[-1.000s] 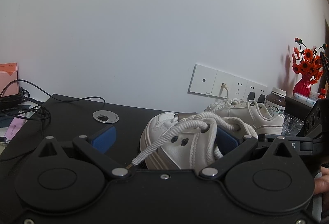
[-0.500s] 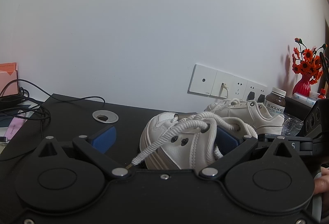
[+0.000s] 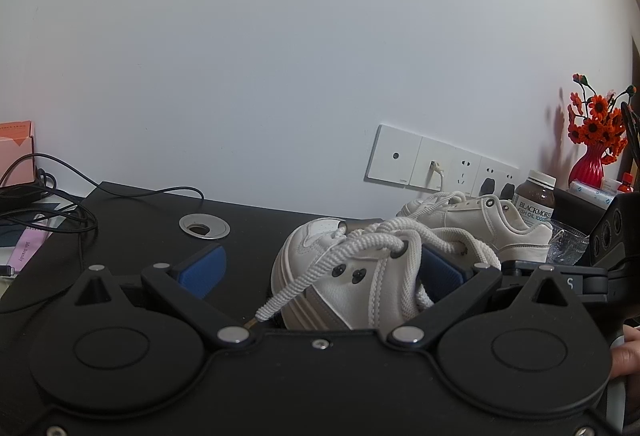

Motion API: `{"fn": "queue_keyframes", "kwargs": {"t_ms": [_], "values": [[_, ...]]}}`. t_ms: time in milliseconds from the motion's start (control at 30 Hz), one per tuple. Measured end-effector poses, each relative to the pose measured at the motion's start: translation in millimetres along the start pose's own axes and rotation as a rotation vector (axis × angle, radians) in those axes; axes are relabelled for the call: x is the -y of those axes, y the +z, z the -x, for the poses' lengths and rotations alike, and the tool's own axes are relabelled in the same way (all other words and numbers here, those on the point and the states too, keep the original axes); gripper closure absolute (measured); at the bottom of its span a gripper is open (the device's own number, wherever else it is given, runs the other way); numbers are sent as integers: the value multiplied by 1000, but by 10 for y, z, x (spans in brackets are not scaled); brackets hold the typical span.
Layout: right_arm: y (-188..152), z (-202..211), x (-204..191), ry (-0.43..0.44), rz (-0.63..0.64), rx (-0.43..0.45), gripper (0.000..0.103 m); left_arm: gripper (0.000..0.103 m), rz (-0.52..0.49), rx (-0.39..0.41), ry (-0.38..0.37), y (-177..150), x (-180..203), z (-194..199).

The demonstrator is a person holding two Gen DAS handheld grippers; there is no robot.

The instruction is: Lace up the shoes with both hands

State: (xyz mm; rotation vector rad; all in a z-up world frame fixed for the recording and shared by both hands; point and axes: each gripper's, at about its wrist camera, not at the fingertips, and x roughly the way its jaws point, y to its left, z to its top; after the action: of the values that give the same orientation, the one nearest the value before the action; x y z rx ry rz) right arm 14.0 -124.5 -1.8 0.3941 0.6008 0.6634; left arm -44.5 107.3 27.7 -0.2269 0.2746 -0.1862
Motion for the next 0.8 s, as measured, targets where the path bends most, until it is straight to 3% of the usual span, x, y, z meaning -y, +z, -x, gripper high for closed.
{"fn": "queue_keyframes", "kwargs": {"t_ms": [800], "values": [[18, -16, 17, 4, -4, -3, 0, 0, -1, 0, -3, 1, -11, -5]]}}
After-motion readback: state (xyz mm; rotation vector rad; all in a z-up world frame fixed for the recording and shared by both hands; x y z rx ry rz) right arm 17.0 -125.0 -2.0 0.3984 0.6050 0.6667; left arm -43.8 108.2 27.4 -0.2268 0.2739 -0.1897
